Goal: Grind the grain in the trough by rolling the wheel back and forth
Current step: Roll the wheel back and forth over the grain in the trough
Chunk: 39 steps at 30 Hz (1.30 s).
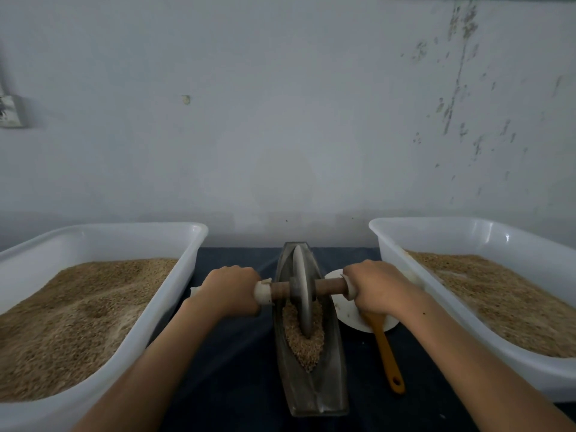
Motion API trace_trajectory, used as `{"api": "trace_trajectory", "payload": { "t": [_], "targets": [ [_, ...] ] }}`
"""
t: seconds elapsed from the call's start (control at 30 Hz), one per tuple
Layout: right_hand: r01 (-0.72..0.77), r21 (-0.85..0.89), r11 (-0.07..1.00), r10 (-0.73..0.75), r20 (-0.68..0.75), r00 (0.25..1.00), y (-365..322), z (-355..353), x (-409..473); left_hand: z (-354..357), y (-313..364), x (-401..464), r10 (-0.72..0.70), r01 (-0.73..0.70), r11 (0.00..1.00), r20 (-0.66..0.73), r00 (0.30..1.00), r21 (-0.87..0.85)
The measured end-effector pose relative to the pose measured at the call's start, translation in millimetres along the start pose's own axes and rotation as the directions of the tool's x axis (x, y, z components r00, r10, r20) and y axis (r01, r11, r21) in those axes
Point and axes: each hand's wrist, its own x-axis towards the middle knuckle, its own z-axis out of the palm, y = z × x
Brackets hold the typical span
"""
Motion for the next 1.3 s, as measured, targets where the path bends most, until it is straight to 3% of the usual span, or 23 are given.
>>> {"api": "trace_trajectory", "payload": {
  "t": [0.13, 0.23, 0.33, 0.47, 0.57, 0.8, 0.97, 1.17, 1.3],
  "targets": [
    [0.007, 0.031, 1.0, -0.01, 0.104, 0.995, 1, -6, -4, -3, 0, -1, 0.016, -0.016, 1.0, 0.038, 0.999, 0.012],
    [0.001, 0.04, 0.999, -0.004, 0.085, 0.996, 0, -5, -3, -2, 1, 0, 0.007, -0.007, 1.0, 0.007, 1.0, 0.023],
    [-0.025, 0.0, 1.0, 0.025, -0.001, 1.0, -2, 2, 1, 1, 1, 2, -0.015, 0.017, 0.999, -0.057, 0.998, 0.029],
    [0.002, -0.042, 0.999, -0.013, -0.254, 0.967, 1, 20, 6, 7, 3, 3, -0.041, 0.053, 0.997, -0.218, 0.975, 0.053],
    [0.015, -0.019, 1.0, -0.02, -0.288, 0.957, 3, 25, 7, 10, 5, 3, -0.049, 0.065, 0.997, -0.26, 0.964, 0.052],
    [0.041, -0.001, 0.999, -0.041, -0.125, 0.991, 3, 11, 5, 2, 1, 1, -0.031, 0.031, 0.999, -0.02, 0.999, 0.024],
    [0.037, 0.077, 0.996, -0.037, 0.001, 0.999, 6, 4, 3, -2, 5, 2, -0.047, 0.047, 0.997, -0.003, 0.999, 0.057],
    [0.036, 0.059, 0.998, -0.023, -0.215, 0.976, 7, 22, 10, 3, 6, 4, -0.05, 0.065, 0.995, -0.188, 0.981, 0.076],
    [0.051, -0.033, 0.998, -0.06, -0.365, 0.929, 8, 31, 15, 8, 2, 4, -0.062, 0.065, 0.998, -0.176, 0.982, 0.01]
  ]
}}
